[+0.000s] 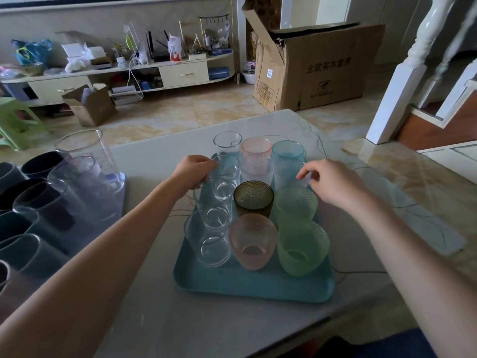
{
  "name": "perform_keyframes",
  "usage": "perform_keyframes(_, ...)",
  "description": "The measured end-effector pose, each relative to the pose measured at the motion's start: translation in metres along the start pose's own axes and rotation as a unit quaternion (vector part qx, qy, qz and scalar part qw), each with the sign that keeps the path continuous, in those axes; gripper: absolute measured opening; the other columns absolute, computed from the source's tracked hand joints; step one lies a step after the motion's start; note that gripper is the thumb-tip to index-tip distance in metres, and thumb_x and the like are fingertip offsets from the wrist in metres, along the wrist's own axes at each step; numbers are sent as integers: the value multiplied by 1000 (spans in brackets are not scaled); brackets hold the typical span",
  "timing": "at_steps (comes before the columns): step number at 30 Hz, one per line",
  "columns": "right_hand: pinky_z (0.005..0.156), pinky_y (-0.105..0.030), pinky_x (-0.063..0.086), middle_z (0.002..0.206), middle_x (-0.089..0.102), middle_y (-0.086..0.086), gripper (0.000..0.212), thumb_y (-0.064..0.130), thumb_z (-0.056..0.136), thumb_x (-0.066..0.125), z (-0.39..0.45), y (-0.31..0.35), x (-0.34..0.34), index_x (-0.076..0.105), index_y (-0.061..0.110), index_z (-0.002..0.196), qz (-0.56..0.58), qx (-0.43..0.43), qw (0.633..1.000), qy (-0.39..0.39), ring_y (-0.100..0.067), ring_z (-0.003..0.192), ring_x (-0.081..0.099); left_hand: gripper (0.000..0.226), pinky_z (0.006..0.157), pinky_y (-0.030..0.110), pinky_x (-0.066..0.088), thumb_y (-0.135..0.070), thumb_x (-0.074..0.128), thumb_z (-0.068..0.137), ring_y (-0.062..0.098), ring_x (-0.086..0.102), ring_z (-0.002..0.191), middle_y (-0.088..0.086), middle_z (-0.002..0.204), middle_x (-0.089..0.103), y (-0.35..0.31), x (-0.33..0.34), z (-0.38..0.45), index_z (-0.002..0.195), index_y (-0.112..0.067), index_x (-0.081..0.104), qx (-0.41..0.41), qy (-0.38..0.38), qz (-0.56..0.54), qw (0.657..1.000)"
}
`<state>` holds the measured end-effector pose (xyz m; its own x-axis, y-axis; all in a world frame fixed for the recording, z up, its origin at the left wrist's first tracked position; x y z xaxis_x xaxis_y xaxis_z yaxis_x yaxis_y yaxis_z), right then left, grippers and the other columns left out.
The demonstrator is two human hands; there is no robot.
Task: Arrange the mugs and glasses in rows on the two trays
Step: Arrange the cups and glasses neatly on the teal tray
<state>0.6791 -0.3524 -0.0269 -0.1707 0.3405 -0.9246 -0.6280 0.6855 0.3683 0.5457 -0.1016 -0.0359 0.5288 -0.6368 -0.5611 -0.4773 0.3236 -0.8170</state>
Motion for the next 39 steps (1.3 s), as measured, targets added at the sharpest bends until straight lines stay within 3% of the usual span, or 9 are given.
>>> perform_keyframes(3, 70, -31, 49, 87, 62, 5, 29, 10, 89, 52, 5, -5, -3, 67, 35, 88, 10, 4, 1000, 3, -20, 76, 59, 17, 39, 13, 40, -17, 60, 85, 11, 45, 44, 2, 55, 54, 1, 3, 6, 92, -5, 70, -13, -3, -5, 1000)
perform_keyframes(8, 72, -34, 53, 87, 62, 5, 32, 6, 87, 52, 5, -2, -4, 67, 34, 84, 13, 1, 1000, 11, -19, 76, 60, 14, 38, 12, 41, -19, 62, 84, 0, 45, 30, -7, 33, 53, 0, 0, 8, 77, -10, 68, -17, -5, 9, 1000)
perform_keyframes(14, 76, -32, 50, 87, 60, 5, 24, 11, 87, 57, 0, 6, -7, 68, 31, 89, -10, 3, 1000, 27, -20, 84, 59, 15, 34, 12, 38, -16, 62, 82, 8, 45, 37, -5, 34, 55, 1, -5, 3, 68, -14, 67, -13, -2, 25, 1000)
perform_keyframes(22, 72, -30, 48, 92, 64, 4, 16, 20, 89, 59, 0, 9, -9, 67, 34, 84, -22, 0, 998, 52, -20, 85, 60, 12, 37, 13, 39, -16, 57, 86, 11, 45, 42, 2, 51, 60, -1, -8, 1, 82, -14, 67, -5, -4, 29, 1000)
perform_keyframes(27, 79, -35, 53, 94, 64, 2, 24, 16, 88, 58, -2, 9, -14, 65, 37, 80, -21, 4, 998, 64, -21, 85, 61, 14, 35, 12, 38, -14, 56, 87, 1, 49, 30, 6, 54, 62, 0, -8, 2, 91, -7, 68, 6, -15, 15, 1000)
perform_keyframes(32, 74, -35, 53, 94, 63, 1, 42, 1, 85, 48, -1, 10, -14, 61, 41, 79, -36, 19, 997, 63, -22, 80, 60, 19, 40, 15, 42, -17, 56, 88, 7, 52, 37, 6, 59, 62, -1, -7, -1, 97, -5, 68, 14, -29, 25, 999)
perform_keyframes(35, 76, -35, 45, 95, 61, 0, 38, 5, 86, 46, -2, 19, -20, 64, 37, 96, -40, 9, 999, 28, -23, 85, 57, 25, 57, 24, 42, -31, 53, 91, 17, 53, 60, 2, 74, 60, -6, -8, -7, 101, -10, 64, 68, -86, 126, 986)
perform_keyframes(39, 83, -37, 41, 101, 61, -1, 31, 11, 90, 48, -2, 36, -22, 64, 34, 102, -47, -21, 998, -20, -24, 93, 55, 19, 49, 22, 38, -26, 52, 90, 14, 51, 54, 3, 68, 61, -18, -6, -12, 100, -13, 62, 175, -143, 190, 955)
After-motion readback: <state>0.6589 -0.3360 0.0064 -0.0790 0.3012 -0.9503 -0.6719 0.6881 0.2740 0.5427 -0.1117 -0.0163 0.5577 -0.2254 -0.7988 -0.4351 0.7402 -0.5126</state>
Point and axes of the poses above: each hand's wrist, its own z-axis towards the middle knuckle, its own x-axis out of the palm, y = z × x, the point moved 1 cm from there along z, towards the middle knuckle
